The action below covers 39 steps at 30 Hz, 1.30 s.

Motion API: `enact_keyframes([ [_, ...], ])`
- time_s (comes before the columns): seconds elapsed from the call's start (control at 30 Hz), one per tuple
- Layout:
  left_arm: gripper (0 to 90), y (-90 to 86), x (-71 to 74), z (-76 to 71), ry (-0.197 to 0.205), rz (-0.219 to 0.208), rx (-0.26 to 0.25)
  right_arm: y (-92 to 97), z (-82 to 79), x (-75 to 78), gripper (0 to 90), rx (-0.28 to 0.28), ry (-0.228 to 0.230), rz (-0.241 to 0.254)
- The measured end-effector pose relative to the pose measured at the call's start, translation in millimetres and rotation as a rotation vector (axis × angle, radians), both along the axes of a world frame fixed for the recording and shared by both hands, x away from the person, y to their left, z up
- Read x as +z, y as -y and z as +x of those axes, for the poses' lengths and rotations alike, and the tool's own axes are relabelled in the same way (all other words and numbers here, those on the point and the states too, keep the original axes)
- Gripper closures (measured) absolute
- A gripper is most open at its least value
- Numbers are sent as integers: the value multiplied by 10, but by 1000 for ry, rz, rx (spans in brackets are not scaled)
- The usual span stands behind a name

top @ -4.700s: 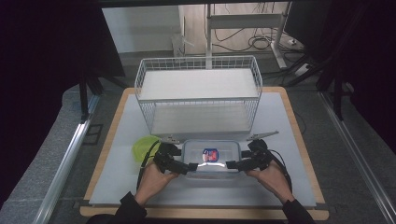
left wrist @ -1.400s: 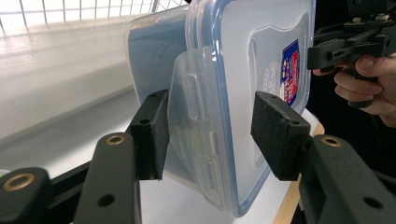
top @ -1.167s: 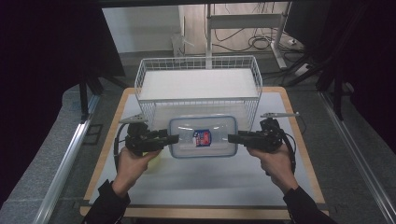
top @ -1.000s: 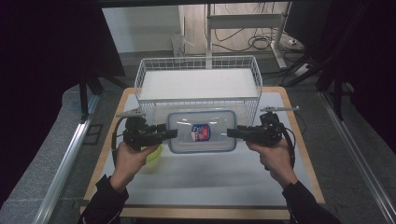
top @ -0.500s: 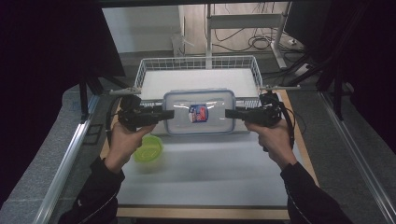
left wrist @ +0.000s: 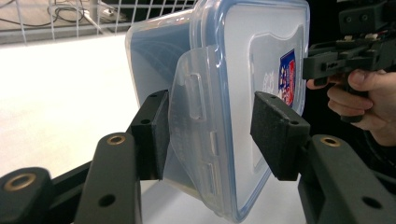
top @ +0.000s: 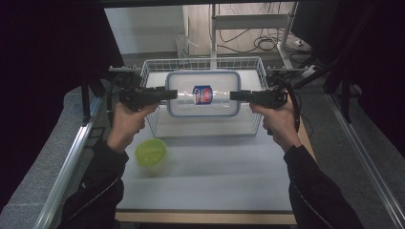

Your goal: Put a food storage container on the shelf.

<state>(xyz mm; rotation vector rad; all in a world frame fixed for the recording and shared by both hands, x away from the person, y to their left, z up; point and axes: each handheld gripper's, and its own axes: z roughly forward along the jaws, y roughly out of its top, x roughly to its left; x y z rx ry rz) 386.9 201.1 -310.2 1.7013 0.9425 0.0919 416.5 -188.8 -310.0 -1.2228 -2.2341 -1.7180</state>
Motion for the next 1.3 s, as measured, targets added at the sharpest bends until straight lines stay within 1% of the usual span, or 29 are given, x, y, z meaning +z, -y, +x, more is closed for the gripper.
enact_keyframes([
  [0.1, 491, -9, 44, 91, -1, -12, 4, -5, 78, 34, 521, -5, 5, 7],
  [0.27, 492, -25, 92, 215, -2, -18, 8, -14, 210, 58, 521, -9, -11, 22],
  [0.43, 492, -43, 108, 324, -5, -31, 12, -27, 315, 97, 521, -12, -12, 20],
  [0.63, 492, -52, 48, 454, -22, -54, 15, -44, 438, 147, 521, -28, -12, 12],
  [0.7, 492, -45, 14, 489, -33, -59, 16, -43, 476, 142, 521, -36, -12, 11],
  [0.83, 491, -31, -44, 542, -46, -64, 21, -34, 534, 103, 521, -50, -32, 14],
  [0.9, 491, -30, -60, 558, -46, -60, 22, -31, 556, 75, 521, -51, -39, 16],
  [0.97, 490, -29, -70, 566, -37, -61, 24, -29, 573, 43, 520, -50, -49, 19],
  [1.03, 490, -15, -63, 559, -31, -49, 23, -15, 585, 19, 519, -48, -55, 33],
  [1.23, 469, 10, -56, 529, -6, -1, 36, -20, 581, 15, 510, -52, -35, 25],
  [1.3, 458, 17, -62, 525, -5, 18, 43, -30, 575, 11, 506, -53, -25, 20],
])
